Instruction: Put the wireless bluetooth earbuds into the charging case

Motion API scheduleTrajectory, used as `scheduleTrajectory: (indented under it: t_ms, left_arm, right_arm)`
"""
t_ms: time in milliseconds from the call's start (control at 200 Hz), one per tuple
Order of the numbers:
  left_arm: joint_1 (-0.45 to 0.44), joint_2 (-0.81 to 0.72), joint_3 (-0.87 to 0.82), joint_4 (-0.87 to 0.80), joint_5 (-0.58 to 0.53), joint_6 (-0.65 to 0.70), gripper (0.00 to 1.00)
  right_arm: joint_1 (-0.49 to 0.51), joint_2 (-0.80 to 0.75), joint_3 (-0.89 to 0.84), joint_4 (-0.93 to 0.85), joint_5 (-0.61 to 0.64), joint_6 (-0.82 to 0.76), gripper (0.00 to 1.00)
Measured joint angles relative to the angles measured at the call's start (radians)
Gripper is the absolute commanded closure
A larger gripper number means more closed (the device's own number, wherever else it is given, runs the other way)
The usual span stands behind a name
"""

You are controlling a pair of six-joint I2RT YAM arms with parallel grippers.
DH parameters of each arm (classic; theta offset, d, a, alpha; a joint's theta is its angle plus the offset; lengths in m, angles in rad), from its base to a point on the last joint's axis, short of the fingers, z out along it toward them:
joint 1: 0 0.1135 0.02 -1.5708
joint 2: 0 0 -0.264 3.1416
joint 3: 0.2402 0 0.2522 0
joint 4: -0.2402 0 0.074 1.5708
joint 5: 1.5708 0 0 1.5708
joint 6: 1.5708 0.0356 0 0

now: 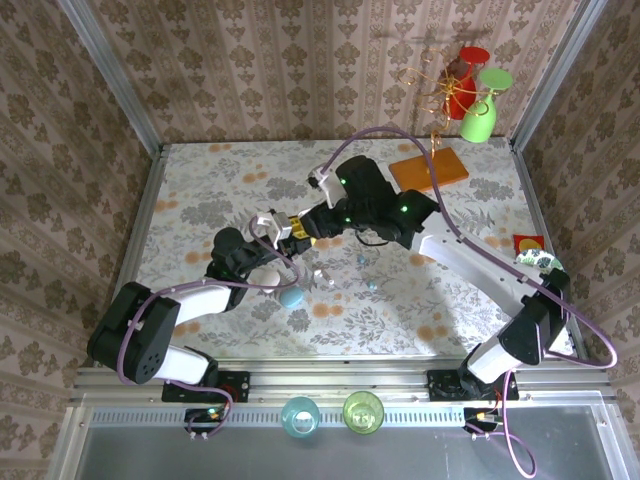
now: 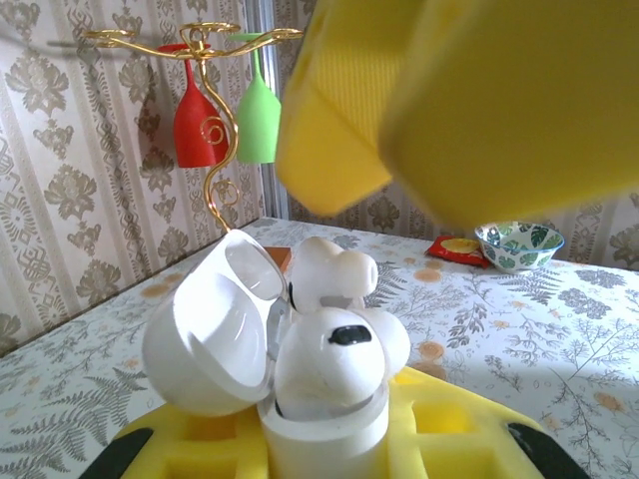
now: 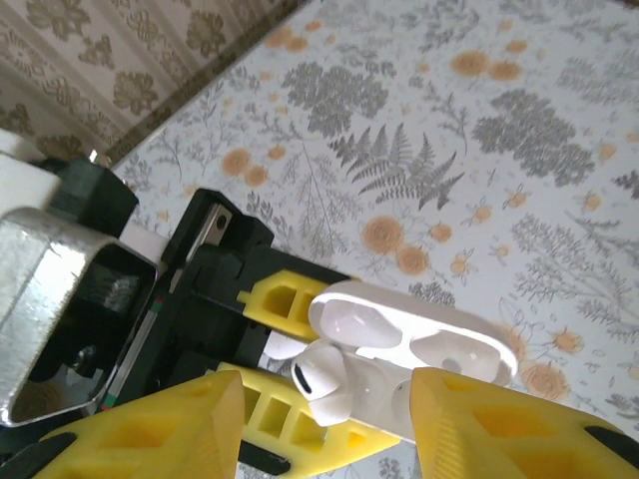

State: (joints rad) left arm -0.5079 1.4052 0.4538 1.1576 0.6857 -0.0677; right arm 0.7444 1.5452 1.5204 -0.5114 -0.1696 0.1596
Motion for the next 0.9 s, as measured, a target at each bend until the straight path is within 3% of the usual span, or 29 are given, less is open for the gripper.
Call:
scheduleTrajectory:
  t_ms: [300, 640, 900]
  left_arm:
    - [0.0, 0.0, 0.0, 0.003, 0.004, -0.008, 1.0]
    - [0.0, 0.0, 0.0, 0.018, 0.009, -0.018, 1.0]
    - [0.0, 0.0, 0.0, 0.018, 0.011, -0.024, 1.0]
  right_arm:
    - [-0.015, -0.034, -0.053, 0.063, 0.011, 0.012, 0.5]
    - [-0.116, -0.071, -0.142, 0.068, 0.015, 0.068, 0.47]
    - [-0.112, -0.071, -0.15, 0.079, -0.006, 0.079, 0.52]
